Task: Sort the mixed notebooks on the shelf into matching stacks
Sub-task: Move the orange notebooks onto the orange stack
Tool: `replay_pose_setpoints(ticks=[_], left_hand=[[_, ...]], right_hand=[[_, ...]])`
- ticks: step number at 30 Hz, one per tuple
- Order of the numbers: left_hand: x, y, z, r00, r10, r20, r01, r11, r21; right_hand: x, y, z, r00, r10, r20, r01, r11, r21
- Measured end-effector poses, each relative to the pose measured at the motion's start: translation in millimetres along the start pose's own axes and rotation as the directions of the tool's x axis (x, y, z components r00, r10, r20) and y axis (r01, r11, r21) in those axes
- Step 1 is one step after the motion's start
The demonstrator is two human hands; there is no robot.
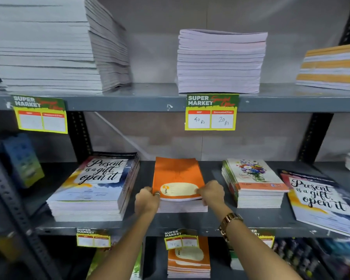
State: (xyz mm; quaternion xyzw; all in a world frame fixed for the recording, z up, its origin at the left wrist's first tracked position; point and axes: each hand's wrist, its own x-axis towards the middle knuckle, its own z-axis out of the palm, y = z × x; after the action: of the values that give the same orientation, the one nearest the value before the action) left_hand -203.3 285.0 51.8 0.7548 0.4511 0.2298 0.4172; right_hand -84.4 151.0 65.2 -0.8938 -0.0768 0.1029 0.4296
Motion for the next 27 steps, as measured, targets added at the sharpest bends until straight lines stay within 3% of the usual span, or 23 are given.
replay_pose_setpoints(ticks=[4,7,12,17,23,27], left_hand=[[-12.6,7.9,-0.2,0.998,0.016,-0.066,0.0,0.972,0.233],[-19.5,19.4,7.6,0.986,0.16,-0.054,-0.14,0.953,0.27],[-41.0,46.9,36.3,0.943,0.33,-0.036,-0.32,0.932,0.173],[-66.3,75.7,74.8,0.903,0.426,0.046,-0.429,0.899,0.09],[-94.9,110.4,123.7,0.862,0.493,0.116,-0.499,0.866,0.024],[-116.3,129.1,163.6,0.809,0.519,0.276,-0.554,0.83,0.061]], right_hand=[[-2.8,1.9,-15.7,0.983,-0.105,-0.151,0.08,0.983,-0.164],[-2.9,9.8,-33.6,0.938,-0.199,-0.282,0.159,0.974,-0.159],[0.3,32.8,-71.9,0.781,-0.358,-0.511,0.306,0.934,-0.185],[11.6,68.3,-119.9,0.696,-0.418,-0.584,0.269,0.906,-0.328],[27.2,125.3,-175.3,0.739,-0.385,-0.553,0.126,0.886,-0.447],[39.7,163.6,-211.0,0.805,-0.362,-0.47,0.028,0.814,-0.58]])
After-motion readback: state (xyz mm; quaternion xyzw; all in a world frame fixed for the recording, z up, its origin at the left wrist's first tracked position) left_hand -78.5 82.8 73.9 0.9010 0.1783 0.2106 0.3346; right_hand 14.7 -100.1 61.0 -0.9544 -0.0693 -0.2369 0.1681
